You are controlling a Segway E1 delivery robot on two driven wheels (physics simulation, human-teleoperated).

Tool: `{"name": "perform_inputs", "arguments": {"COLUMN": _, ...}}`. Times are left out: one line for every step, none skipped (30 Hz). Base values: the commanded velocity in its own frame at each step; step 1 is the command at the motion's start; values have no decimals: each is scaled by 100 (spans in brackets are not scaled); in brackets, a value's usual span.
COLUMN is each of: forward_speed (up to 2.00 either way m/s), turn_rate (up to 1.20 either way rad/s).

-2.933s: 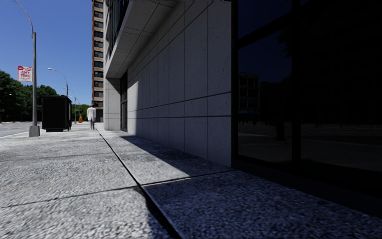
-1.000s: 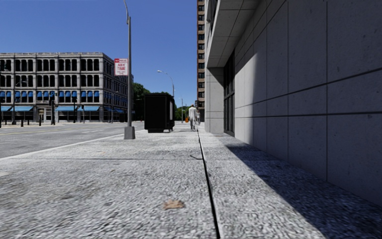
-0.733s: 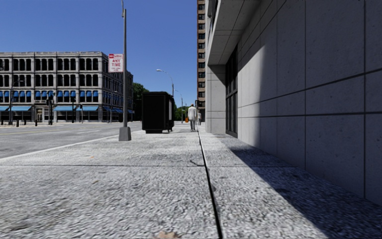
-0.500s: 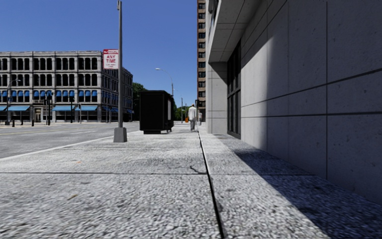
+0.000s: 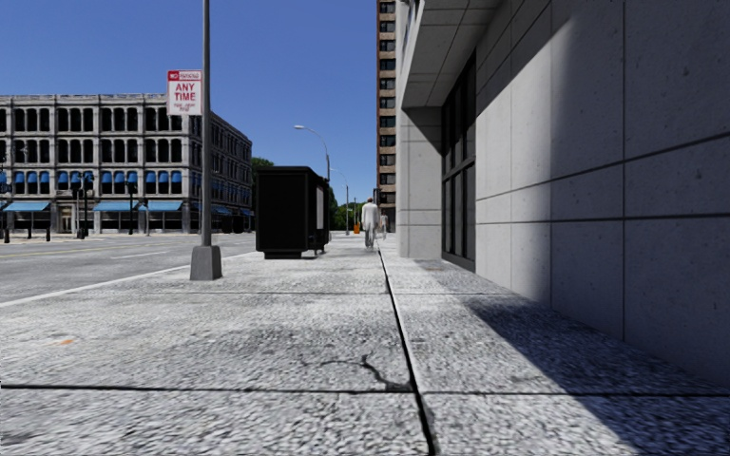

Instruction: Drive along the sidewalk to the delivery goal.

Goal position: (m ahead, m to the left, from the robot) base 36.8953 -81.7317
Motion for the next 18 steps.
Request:
{"name": "perform_inputs", "arguments": {"forward_speed": 200, "turn_rate": 0}}
{"name": "perform_inputs", "arguments": {"forward_speed": 200, "turn_rate": 0}}
{"name": "perform_inputs", "arguments": {"forward_speed": 200, "turn_rate": 0}}
{"name": "perform_inputs", "arguments": {"forward_speed": 200, "turn_rate": 0}}
{"name": "perform_inputs", "arguments": {"forward_speed": 200, "turn_rate": 0}}
{"name": "perform_inputs", "arguments": {"forward_speed": 200, "turn_rate": 0}}
{"name": "perform_inputs", "arguments": {"forward_speed": 200, "turn_rate": 0}}
{"name": "perform_inputs", "arguments": {"forward_speed": 200, "turn_rate": 0}}
{"name": "perform_inputs", "arguments": {"forward_speed": 200, "turn_rate": 0}}
{"name": "perform_inputs", "arguments": {"forward_speed": 200, "turn_rate": 0}}
{"name": "perform_inputs", "arguments": {"forward_speed": 200, "turn_rate": 0}}
{"name": "perform_inputs", "arguments": {"forward_speed": 200, "turn_rate": 0}}
{"name": "perform_inputs", "arguments": {"forward_speed": 200, "turn_rate": 0}}
{"name": "perform_inputs", "arguments": {"forward_speed": 200, "turn_rate": 0}}
{"name": "perform_inputs", "arguments": {"forward_speed": 200, "turn_rate": 0}}
{"name": "perform_inputs", "arguments": {"forward_speed": 200, "turn_rate": 0}}
{"name": "perform_inputs", "arguments": {"forward_speed": 200, "turn_rate": 0}}
{"name": "perform_inputs", "arguments": {"forward_speed": 200, "turn_rate": 0}}
